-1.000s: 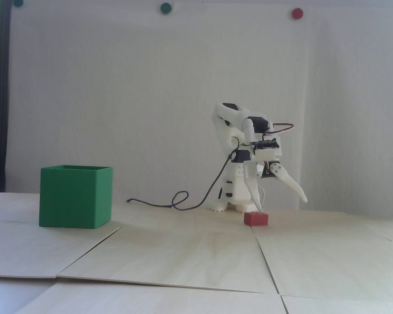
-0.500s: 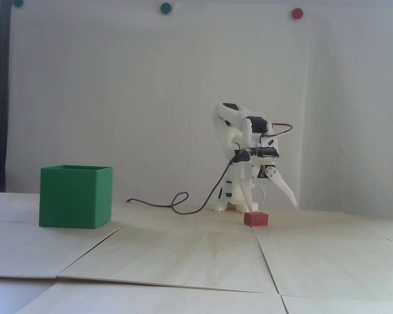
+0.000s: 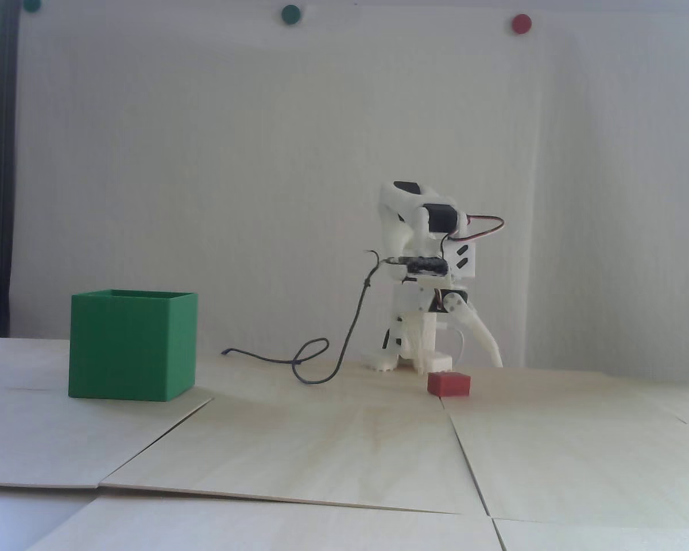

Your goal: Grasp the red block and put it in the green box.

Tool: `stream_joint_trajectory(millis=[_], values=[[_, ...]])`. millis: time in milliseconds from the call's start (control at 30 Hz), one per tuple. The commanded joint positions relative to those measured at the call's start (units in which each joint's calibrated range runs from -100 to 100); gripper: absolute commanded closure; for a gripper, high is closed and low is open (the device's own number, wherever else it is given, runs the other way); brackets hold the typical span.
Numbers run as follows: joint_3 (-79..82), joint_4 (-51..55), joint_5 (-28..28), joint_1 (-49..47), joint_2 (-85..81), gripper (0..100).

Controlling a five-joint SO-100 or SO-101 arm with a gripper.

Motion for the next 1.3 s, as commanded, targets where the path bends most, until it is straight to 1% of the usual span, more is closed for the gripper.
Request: stream_joint_trajectory(millis=[0,100,200,267,367,433,533,700,800,867,933,1033,1167,1267], values=[[-1.0,0.3,-11.8,3.4,-0.6,57],[-1.0,0.4,-16.0,4.2,-0.6,57],[-1.0,-0.9,-17.1,4.3,-0.6,57],[-1.0,-4.1,-17.4,5.9,-0.1,57],[-1.0,-11.7,-17.0,10.5,0.2,57],[-1.0,-13.8,-15.9,12.7,0.2,57],[-1.0,-13.9,-13.2,15.2,0.2,57],[-0.6,-14.7,-11.3,17.9,0.2,58],[-0.3,-14.7,-10.3,17.3,0.2,63],[-0.2,-14.0,-9.3,15.7,0.2,65],[-0.1,-13.3,-7.8,12.7,0.2,65],[-0.2,-8.8,-7.0,7.0,0.1,65],[-0.2,-5.1,-7.6,1.0,-0.5,65],[-0.3,-5.6,-8.1,-0.5,-0.5,65]])
